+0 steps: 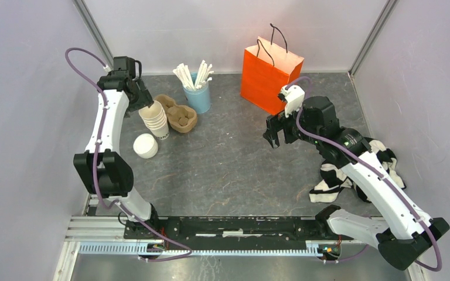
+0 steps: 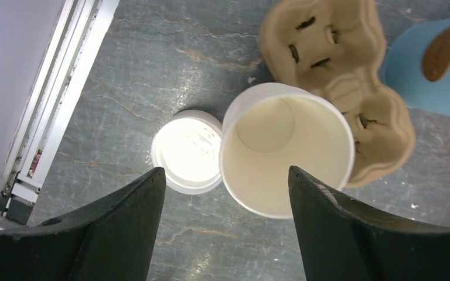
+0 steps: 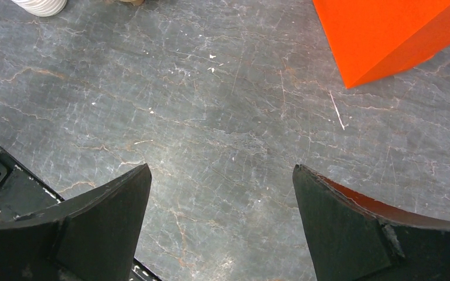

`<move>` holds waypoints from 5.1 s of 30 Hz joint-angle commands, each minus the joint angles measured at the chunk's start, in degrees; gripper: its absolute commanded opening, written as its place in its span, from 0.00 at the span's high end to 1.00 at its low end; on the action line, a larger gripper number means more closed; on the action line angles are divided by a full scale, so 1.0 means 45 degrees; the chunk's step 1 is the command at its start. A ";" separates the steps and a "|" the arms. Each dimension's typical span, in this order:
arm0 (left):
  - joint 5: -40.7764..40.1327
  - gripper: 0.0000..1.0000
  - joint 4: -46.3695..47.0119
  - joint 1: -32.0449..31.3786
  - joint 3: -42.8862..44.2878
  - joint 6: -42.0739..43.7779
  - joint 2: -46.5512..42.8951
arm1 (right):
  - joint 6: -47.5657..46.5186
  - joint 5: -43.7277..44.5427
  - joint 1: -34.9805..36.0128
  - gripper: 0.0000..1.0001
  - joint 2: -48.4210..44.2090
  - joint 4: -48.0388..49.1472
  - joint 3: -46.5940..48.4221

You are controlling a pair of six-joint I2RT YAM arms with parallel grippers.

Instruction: Pack the takeout coffee

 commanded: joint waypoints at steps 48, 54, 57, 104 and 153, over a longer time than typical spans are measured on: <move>-0.1211 0.58 0.0488 0.0488 0.0393 0.0286 0.1097 | -0.0342 0.0163 -0.0019 0.02 0.0128 0.0467 0.0080; -0.1064 0.68 0.0585 0.0625 0.0561 0.0326 0.1393 | -0.0377 0.0183 -0.0018 0.02 0.0113 0.0456 0.0071; -0.0931 0.70 0.0584 0.0703 0.0510 0.0278 0.1460 | -0.0376 0.0241 -0.0017 0.02 0.0087 0.0443 0.0075; -0.0509 0.98 0.2786 0.0704 -0.0110 -0.0264 -0.3517 | -0.0211 0.0167 0.0001 0.02 0.0118 0.0366 0.0566; -0.0721 0.28 0.5575 -1.3552 -0.4623 -0.1861 -0.1536 | 0.1134 0.2899 -0.0009 0.02 -0.2939 -0.1170 0.0048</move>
